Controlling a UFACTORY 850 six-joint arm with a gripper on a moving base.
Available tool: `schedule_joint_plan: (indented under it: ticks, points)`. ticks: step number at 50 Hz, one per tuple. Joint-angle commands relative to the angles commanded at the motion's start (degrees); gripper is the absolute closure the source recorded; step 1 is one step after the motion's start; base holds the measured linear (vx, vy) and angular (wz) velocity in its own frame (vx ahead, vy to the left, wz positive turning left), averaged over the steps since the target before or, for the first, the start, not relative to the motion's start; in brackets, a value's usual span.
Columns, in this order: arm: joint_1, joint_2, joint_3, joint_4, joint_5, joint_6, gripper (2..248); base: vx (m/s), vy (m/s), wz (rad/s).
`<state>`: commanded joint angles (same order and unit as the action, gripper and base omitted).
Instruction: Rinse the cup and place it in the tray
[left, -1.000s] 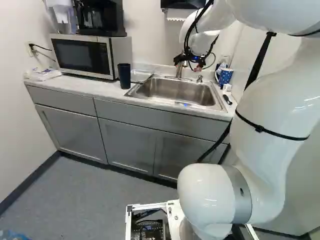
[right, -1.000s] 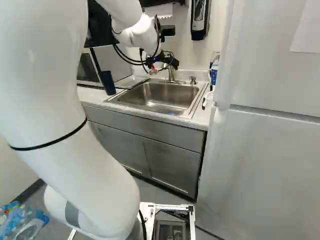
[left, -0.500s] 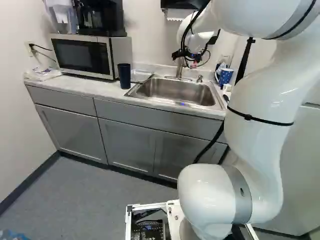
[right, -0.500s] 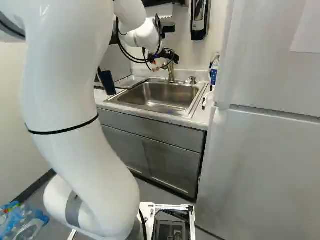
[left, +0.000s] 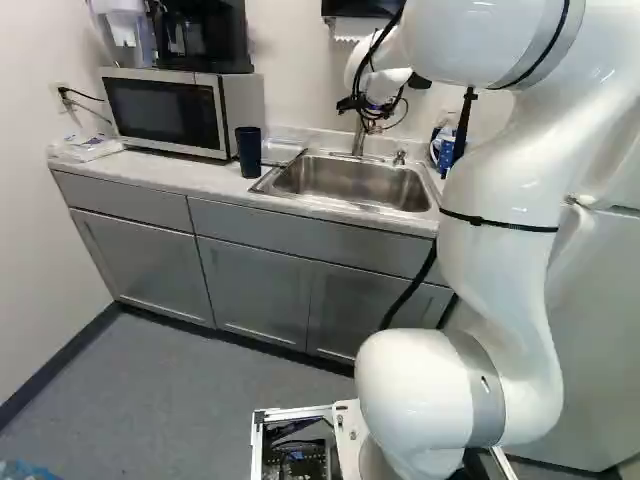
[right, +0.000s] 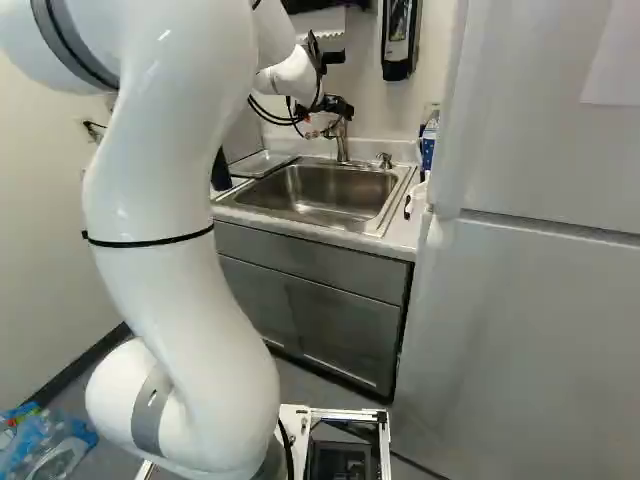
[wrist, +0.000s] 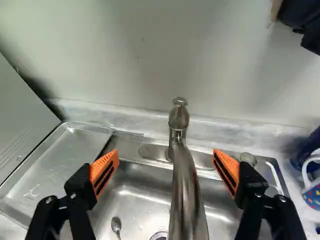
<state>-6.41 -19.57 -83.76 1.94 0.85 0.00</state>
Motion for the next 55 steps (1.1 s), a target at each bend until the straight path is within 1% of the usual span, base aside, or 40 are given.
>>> schedule_joint_plan:
  ticks: [34, 55]
  points:
    - [3.34, -8.37, -10.09, 0.00, 4.80, 0.00, 3, 0.000, 0.000, 0.000]
    - [3.36, -8.57, -10.34, 0.00, 9.49, 0.00, 3, 0.000, 0.000, 0.000]
